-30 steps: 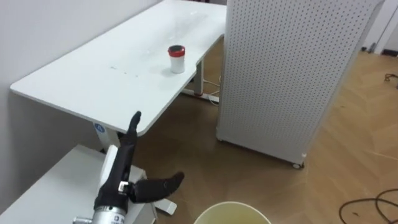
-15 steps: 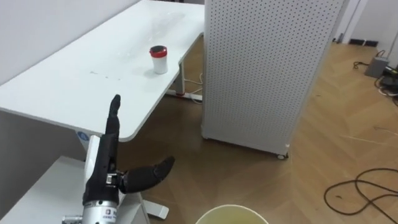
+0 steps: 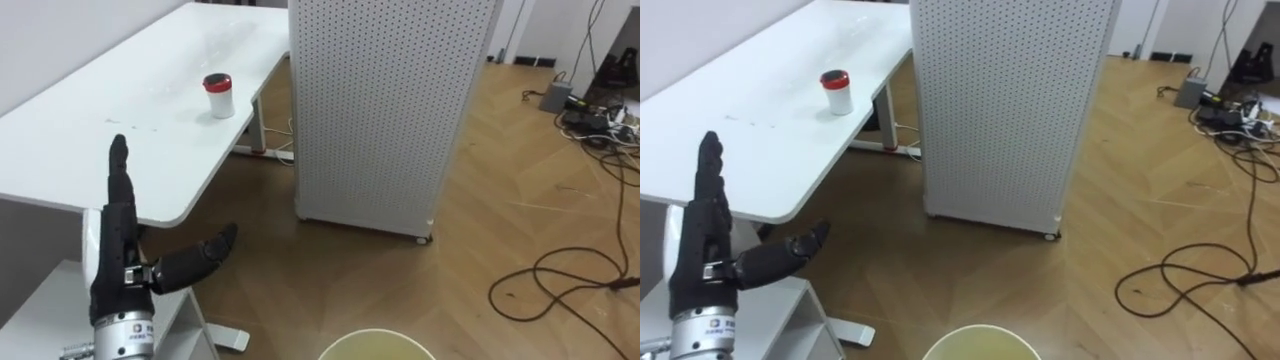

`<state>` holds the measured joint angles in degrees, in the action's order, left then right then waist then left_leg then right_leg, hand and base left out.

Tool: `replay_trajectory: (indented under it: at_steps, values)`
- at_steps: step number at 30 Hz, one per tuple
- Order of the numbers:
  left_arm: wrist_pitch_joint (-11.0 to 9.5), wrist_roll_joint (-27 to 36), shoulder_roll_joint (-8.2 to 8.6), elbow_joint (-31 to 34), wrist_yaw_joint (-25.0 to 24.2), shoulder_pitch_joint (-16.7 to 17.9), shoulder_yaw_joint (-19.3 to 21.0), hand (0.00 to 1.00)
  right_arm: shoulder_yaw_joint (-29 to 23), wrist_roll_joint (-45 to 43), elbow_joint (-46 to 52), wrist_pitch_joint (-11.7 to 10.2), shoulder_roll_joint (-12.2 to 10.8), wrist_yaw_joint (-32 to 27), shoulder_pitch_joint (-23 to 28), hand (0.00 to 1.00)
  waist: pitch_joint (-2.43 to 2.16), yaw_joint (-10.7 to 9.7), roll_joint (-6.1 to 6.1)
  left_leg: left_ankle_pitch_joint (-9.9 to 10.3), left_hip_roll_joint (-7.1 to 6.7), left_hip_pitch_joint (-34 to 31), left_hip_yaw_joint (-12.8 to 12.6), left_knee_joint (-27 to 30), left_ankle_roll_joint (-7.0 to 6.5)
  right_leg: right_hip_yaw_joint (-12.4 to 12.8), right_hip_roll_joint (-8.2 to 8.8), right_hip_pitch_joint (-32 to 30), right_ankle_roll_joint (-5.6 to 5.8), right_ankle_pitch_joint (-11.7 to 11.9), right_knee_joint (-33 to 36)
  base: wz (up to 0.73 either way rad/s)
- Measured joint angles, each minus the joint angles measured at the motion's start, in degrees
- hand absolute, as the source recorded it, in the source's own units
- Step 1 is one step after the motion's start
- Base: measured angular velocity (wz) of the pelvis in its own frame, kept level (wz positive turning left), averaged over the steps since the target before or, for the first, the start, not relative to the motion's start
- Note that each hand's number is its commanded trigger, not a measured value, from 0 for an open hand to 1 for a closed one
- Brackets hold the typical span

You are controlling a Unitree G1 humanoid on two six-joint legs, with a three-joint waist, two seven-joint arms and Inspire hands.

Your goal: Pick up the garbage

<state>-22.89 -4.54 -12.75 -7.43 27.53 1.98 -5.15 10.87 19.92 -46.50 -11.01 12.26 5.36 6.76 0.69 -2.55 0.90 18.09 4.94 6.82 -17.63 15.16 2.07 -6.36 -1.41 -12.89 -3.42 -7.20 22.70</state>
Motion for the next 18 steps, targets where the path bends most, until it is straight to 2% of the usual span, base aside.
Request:
replay_trajectory:
  at_steps: [3,6,7,9,10,12,13,14,15,16,17,18]
  values:
    - [0.0,0.0,0.0,0.03,-0.23,0.07,-0.17,0.0,0.12,-0.17,0.0,0.0,-0.01,0.59,-0.02,1.0,-0.01,0.94,1.06,0.03,0.37,-1.24,1.18,4.36,0.04,2.06,-0.83,0.24,-0.33,-0.03,-0.19,-0.32]
    - [-0.01,0.05,0.03,0.09,-0.38,0.16,-0.07,0.0,0.09,-0.48,0.01,0.03,0.01,0.98,-0.05,1.0,-0.04,1.7,0.72,0.02,0.44,-1.18,6.26,6.55,0.03,3.68,-2.11,1.71,-0.81,0.49,-1.57,-0.31]
    - [-0.02,0.12,0.05,0.1,-0.58,0.33,-0.06,0.0,0.08,-0.47,0.01,0.03,0.02,1.13,0.02,1.0,-0.27,1.62,0.37,0.02,0.58,-1.16,6.97,6.54,0.03,3.61,-2.53,1.84,-0.89,0.58,-1.97,-0.14]
    - [-0.02,0.57,0.17,0.1,-0.78,0.32,-0.08,0.0,0.01,-0.35,0.01,0.04,0.02,1.12,-0.04,1.0,-0.22,1.45,0.13,0.02,0.81,-1.33,6.98,6.97,0.04,3.51,-2.73,1.79,-1.12,0.48,-1.94,-0.06]
    - [-0.02,0.61,0.17,0.12,-0.78,0.31,-0.09,0.0,0.03,-0.13,0.0,0.14,0.03,1.11,-0.04,1.0,-0.22,1.47,0.05,0.01,1.12,-1.82,6.87,8.39,0.05,3.07,-2.7,1.72,-1.59,0.06,-1.57,0.0]
    - [-0.02,0.61,0.15,0.11,-0.77,0.31,-0.17,0.0,0.12,-0.25,0.01,0.27,0.09,1.1,-0.06,1.0,-0.23,1.48,0.0,-0.03,1.59,-3.24,6.92,12.33,0.11,2.96,-2.71,1.73,-2.35,-1.06,-0.51,0.0]
    - [-0.02,0.64,0.18,0.1,-0.95,0.31,-0.28,0.0,0.21,-0.3,0.01,0.3,0.28,1.11,-0.1,1.0,-0.14,1.32,-0.18,-0.46,2.21,-5.4,7.38,17.56,0.74,3.3,-2.73,2.15,-2.68,-1.69,-0.01,0.1]
    - [-0.02,0.62,0.22,0.0,-1.31,0.32,-0.35,0.0,0.31,-0.28,0.0,0.34,0.39,1.03,0.0,1.0,0.18,1.33,-0.45,-1.99,2.68,-8.49,9.53,24.66,0.97,4.11,-2.88,3.41,-2.79,-2.29,0.09,0.09]
    - [-0.02,0.63,0.27,-0.05,-1.44,0.39,-0.46,0.0,0.37,-0.24,-0.08,0.44,0.41,0.97,0.05,1.0,0.26,1.47,-0.36,-1.99,2.32,-9.76,10.53,27.05,0.82,4.44,-2.8,4.01,-2.89,-2.66,0.15,0.17]
    - [-0.11,0.62,0.31,-0.05,-1.54,0.35,-0.82,0.0,0.38,-0.22,-0.09,0.6,0.4,0.71,0.02,1.0,0.32,1.5,-0.24,-1.0,1.27,-12.89,11.82,27.73,-0.77,4.75,-2.7,4.95,-3.13,-3.25,0.12,0.15]
    - [-0.64,0.67,0.35,-0.07,-1.51,0.34,-1.54,0.0,0.34,-0.19,-0.09,0.66,0.48,0.21,-0.03,1.0,0.6,1.71,0.2,-0.64,0.3,-16.81,11.69,26.42,-1.37,5.06,-2.65,5.39,-2.72,-4.14,0.27,0.12]
    - [-0.91,0.67,0.39,-0.23,-1.52,0.34,-2.0,0.0,0.3,-0.18,-0.09,0.79,0.5,-0.09,-0.03,1.0,0.58,2.05,0.17,-0.67,-0.01,-18.59,11.69,25.06,-1.33,5.8,-2.74,5.6,-2.44,-4.53,0.35,-0.11]
